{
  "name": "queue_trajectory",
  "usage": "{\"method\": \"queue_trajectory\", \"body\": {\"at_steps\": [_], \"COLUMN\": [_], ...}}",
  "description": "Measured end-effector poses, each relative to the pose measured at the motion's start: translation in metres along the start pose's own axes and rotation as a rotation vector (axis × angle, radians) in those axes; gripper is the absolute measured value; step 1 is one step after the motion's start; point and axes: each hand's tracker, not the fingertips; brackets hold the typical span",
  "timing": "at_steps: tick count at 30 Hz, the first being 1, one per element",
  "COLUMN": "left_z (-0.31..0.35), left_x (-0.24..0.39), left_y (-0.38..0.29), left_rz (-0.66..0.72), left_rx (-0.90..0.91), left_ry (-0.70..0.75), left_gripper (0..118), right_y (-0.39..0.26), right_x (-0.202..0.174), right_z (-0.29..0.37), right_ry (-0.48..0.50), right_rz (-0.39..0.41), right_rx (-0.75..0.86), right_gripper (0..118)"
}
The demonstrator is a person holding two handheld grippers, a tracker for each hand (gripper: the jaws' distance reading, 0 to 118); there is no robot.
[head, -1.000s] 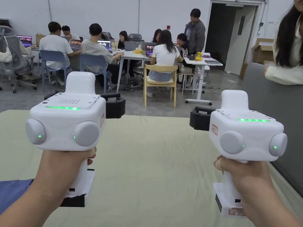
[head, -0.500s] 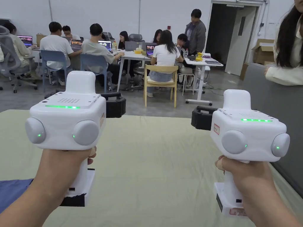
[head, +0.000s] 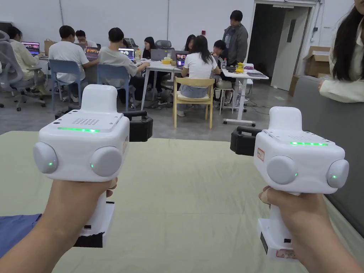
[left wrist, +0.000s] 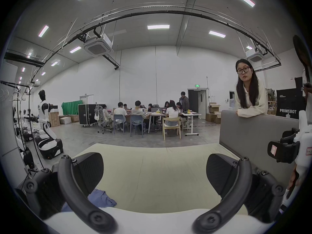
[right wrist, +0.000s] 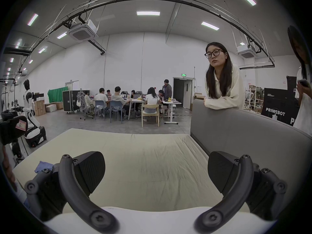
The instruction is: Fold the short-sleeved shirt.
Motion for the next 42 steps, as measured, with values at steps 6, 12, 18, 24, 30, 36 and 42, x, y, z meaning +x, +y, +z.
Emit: {"method": "queue_trajectory", "body": {"at_steps": [6, 12, 18, 24, 30, 36, 42], "left_z": [0.0009, 0.0011, 0.0017, 0.0022, 0.0020, 0.0031, 0.0025], "left_x": [-0.0001, -0.0016, -0.0022, -0.0029, -0.0037, -0.0028, -0.0029], "left_y": [0.0012, 0.0006, -0.0004, -0.0001, -0.0002, 0.0013, 0.0028], "left_rz": [0.007, 0.013, 0.016, 0.019, 0.021, 0.021, 0.021], "left_rx": [0.001, -0.004, -0.006, -0.007, -0.012, -0.009, -0.007], "left_ry": [-0.010, -0.012, -0.012, -0.015, -0.018, -0.021, -0.020], "left_gripper": [118, 118, 118, 118, 118, 118, 118], "right_y": [0.0002, 0.0002, 0.0003, 0.0000, -0.0004, 0.0012, 0.0018], "right_x": [-0.0014, -0.0020, -0.0026, -0.0035, -0.0032, -0.0031, -0.0032], "right_z": [0.0011, 0.0026, 0.0031, 0.0032, 0.0036, 0.0038, 0.0035], "right_ry": [0.004, 0.006, 0.008, 0.007, 0.007, 0.007, 0.008], "right_rz": [0.002, 0.002, 0.003, 0.006, 0.007, 0.006, 0.006], "right_rx": [0.002, 0.003, 0.005, 0.004, 0.003, 0.007, 0.008], "right_gripper": [118, 118, 118, 118, 118, 118, 118]}}
